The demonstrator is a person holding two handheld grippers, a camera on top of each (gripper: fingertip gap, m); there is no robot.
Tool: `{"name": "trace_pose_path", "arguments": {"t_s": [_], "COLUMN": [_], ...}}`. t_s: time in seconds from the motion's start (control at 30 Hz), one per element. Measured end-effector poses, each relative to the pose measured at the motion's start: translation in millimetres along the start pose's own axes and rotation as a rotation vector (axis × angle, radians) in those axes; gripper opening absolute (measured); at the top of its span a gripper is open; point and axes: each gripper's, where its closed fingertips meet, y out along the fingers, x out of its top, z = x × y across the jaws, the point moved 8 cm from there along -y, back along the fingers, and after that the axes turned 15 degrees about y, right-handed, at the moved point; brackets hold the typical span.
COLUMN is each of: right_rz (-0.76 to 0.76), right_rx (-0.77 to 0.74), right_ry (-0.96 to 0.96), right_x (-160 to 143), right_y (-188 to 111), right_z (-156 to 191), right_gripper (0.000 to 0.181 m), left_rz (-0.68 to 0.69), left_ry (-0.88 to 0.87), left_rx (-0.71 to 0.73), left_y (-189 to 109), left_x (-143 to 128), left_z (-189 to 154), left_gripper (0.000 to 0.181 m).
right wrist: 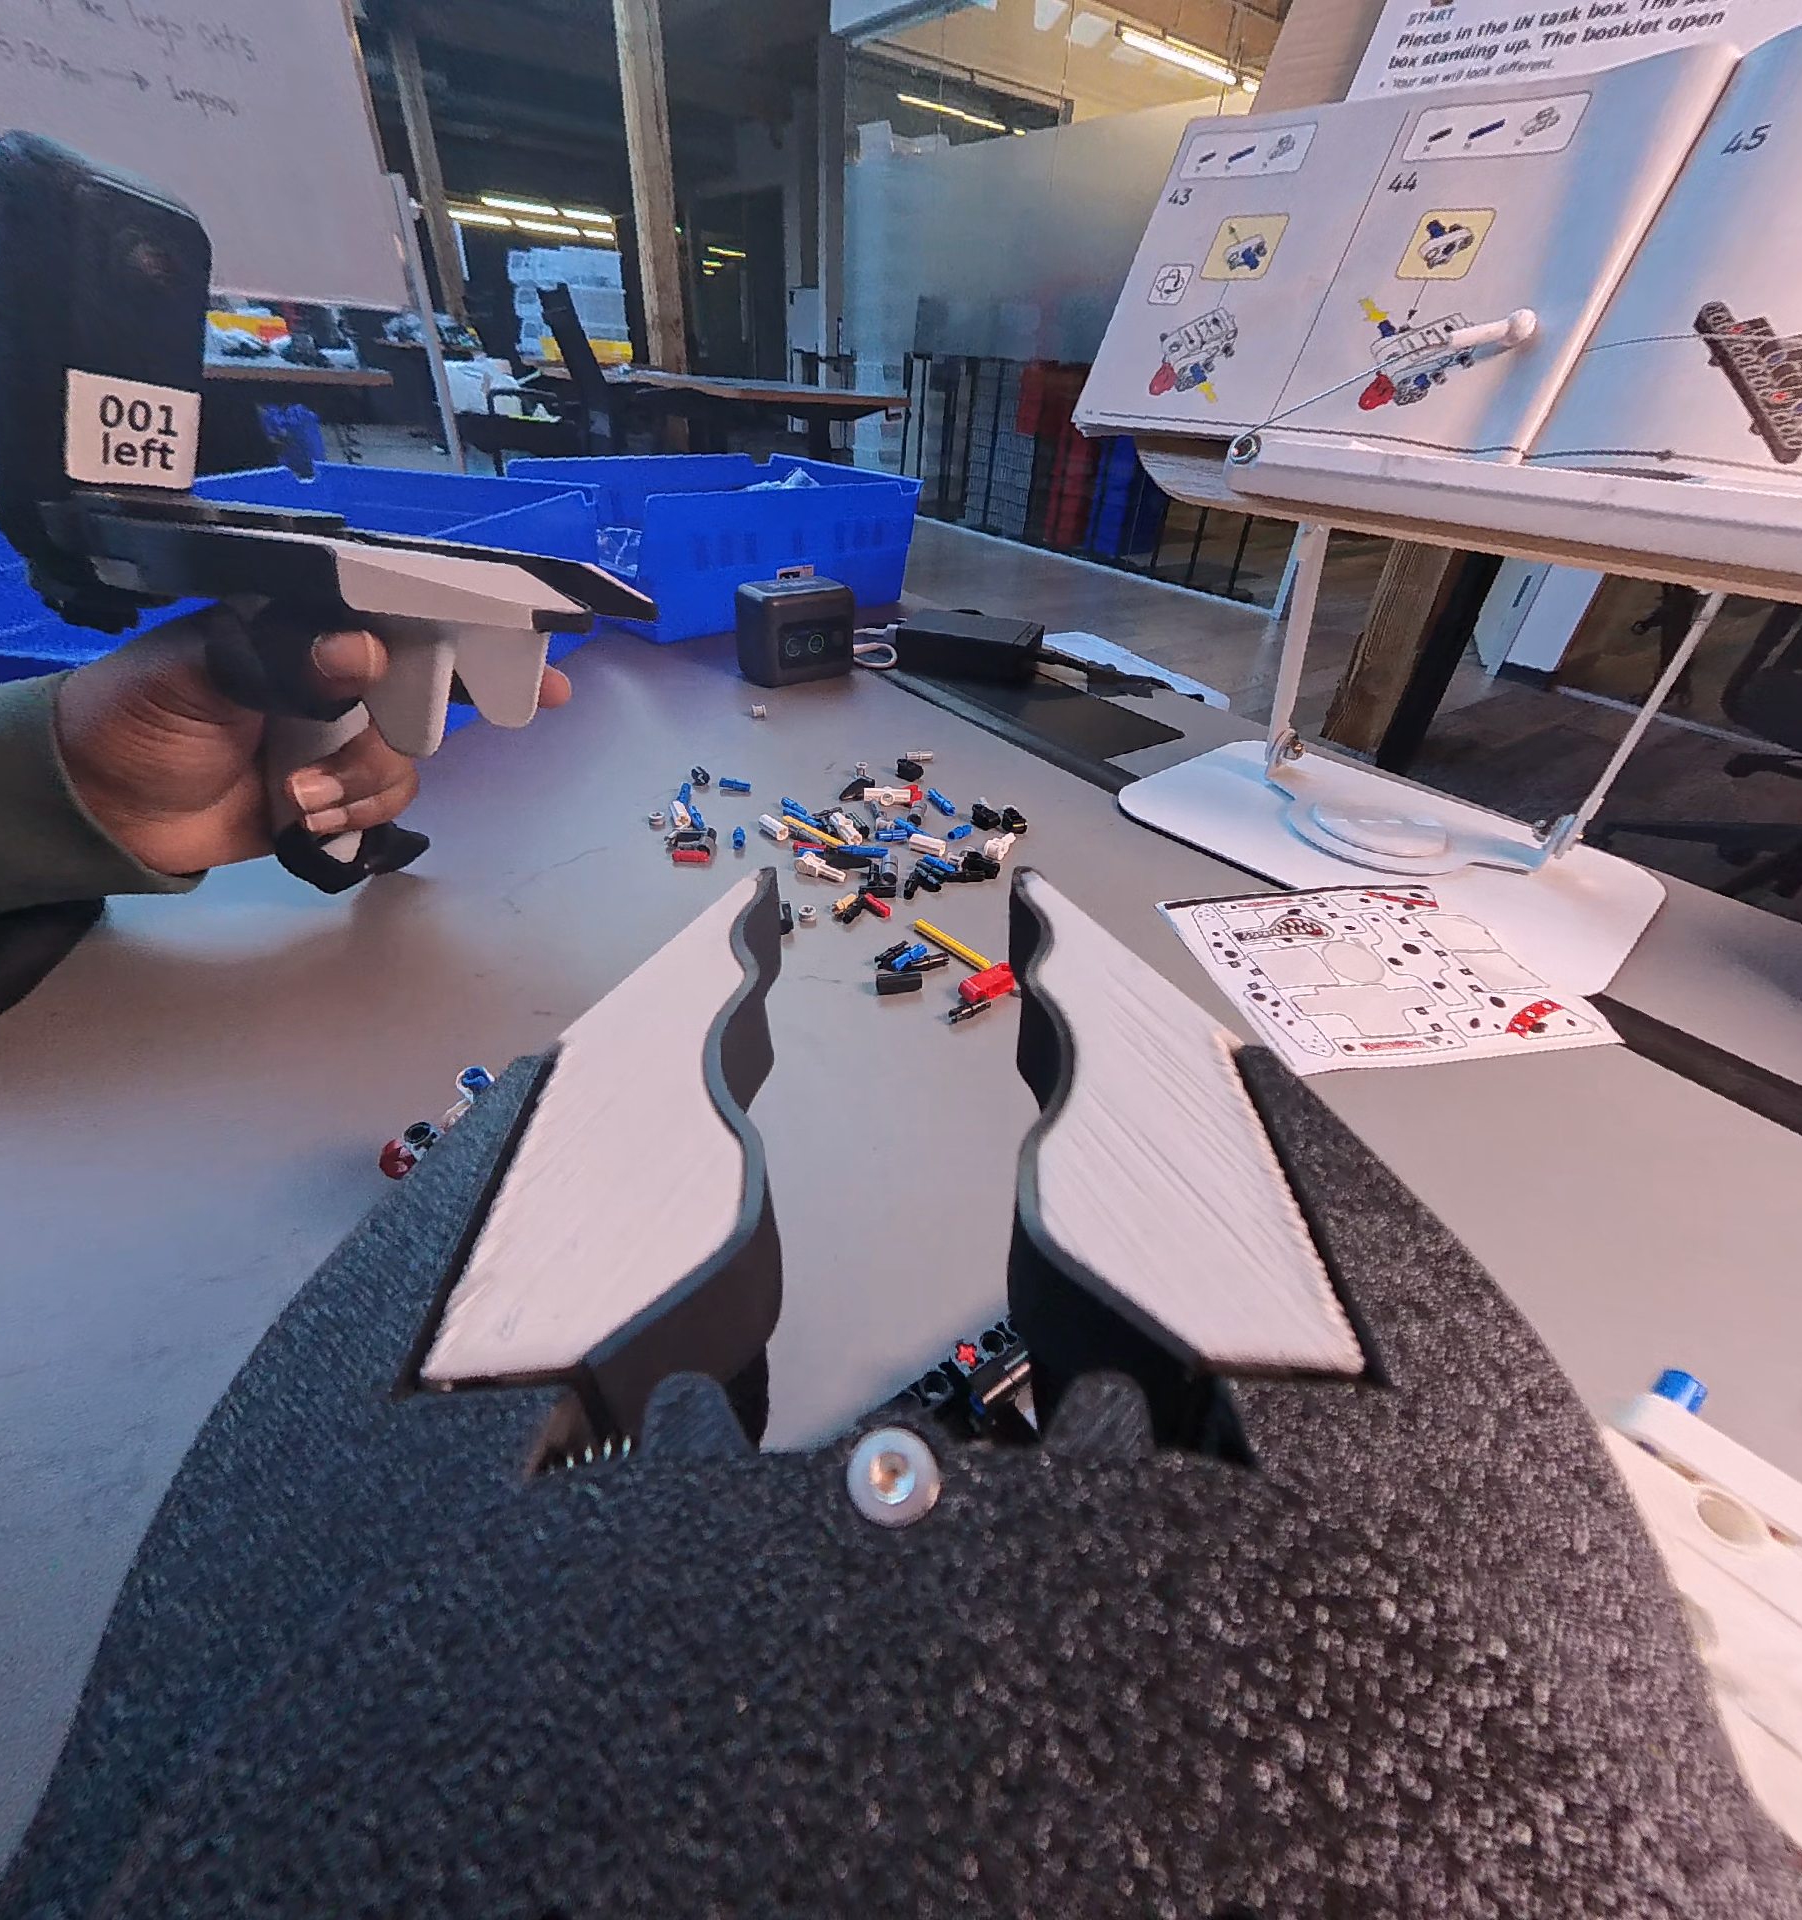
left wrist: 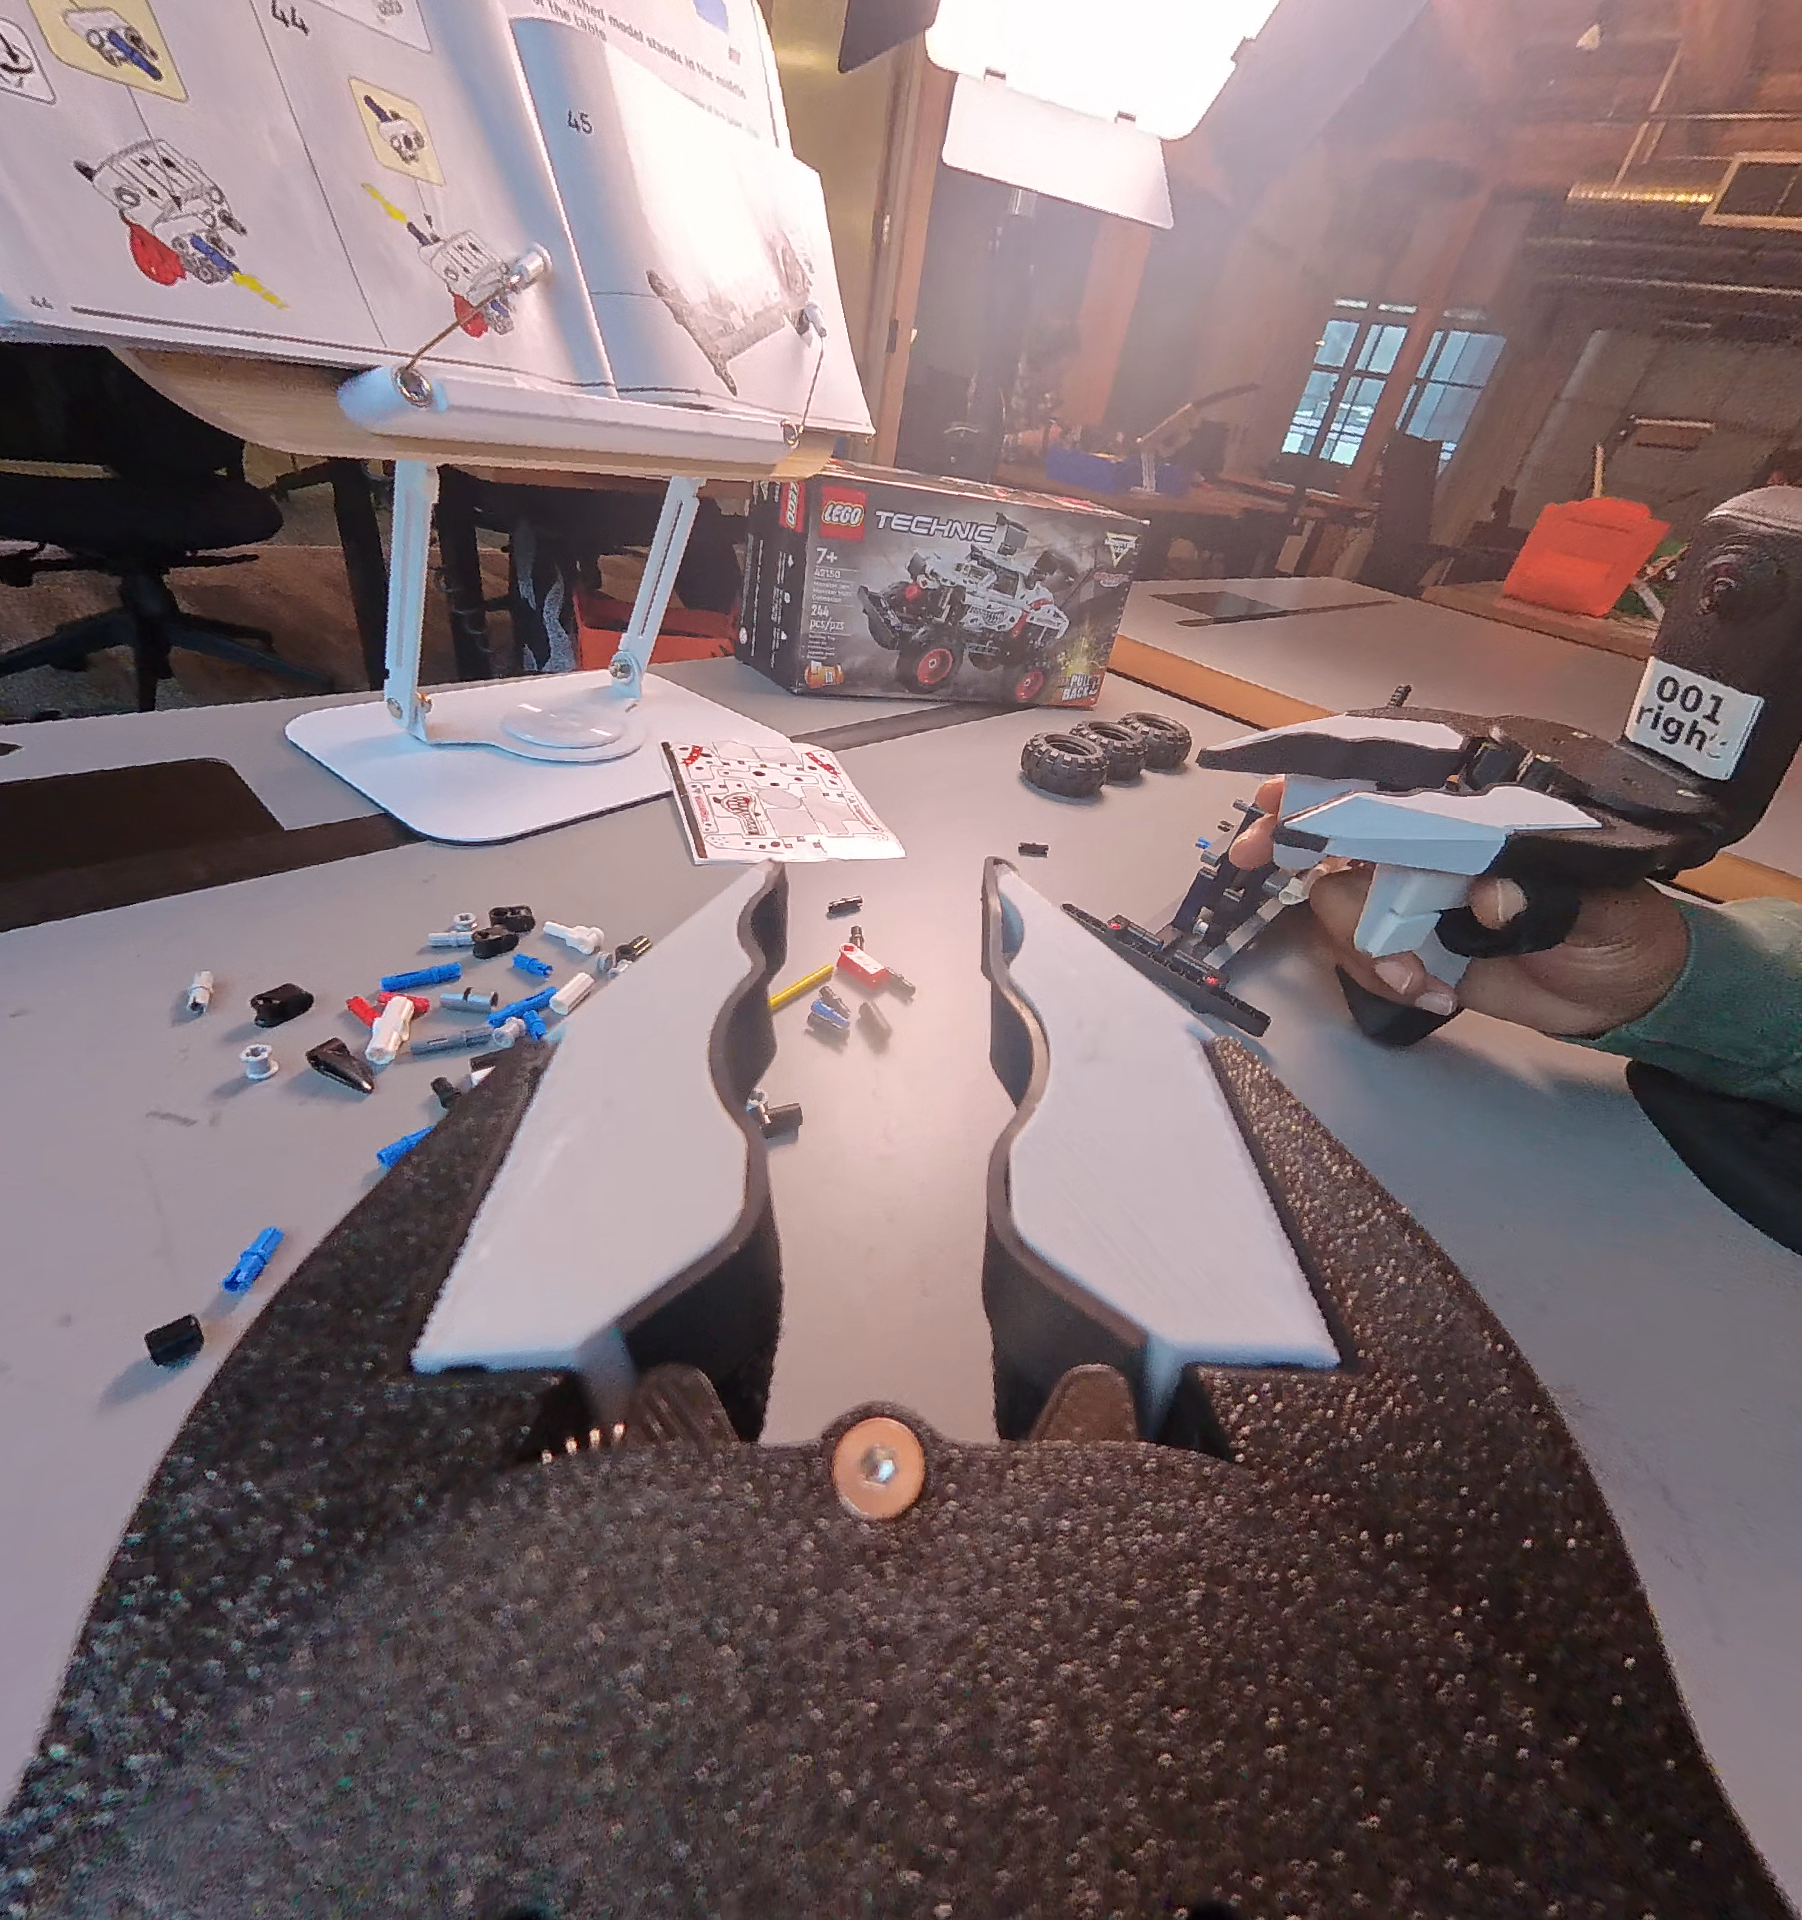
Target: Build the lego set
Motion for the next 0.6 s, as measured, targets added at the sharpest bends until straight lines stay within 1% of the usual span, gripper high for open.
{"name": "trace_pose_path", "arguments": {"t_s": [0.2, 0.33, 0.47, 0.6], "right_rz": [-0.003, -0.016, -0.019, -0.004], "right_rx": [0.002, -0.012, -0.016, -0.017], "right_ry": [-0.008, 0.003, 0.025, 0.023], "right_x": [1, 3, 3, 2], "right_y": [1, 0, -1, 0], "right_z": [4, 2, -1, -1], "right_gripper": [0.042, 0.042, 0.042, 0.041], "left_rz": [0.000, -0.003, -0.022, -0.043], "left_ry": [0.007, 0.064, 0.146, 0.215], "left_rx": [0.018, 0.056, 0.099, 0.144], "left_y": [0, 6, 22, 50], "left_x": [0, 6, 24, 52], "left_z": [2, 9, 22, 43], "left_gripper": [0.036, 0.036, 0.035, 0.034]}}
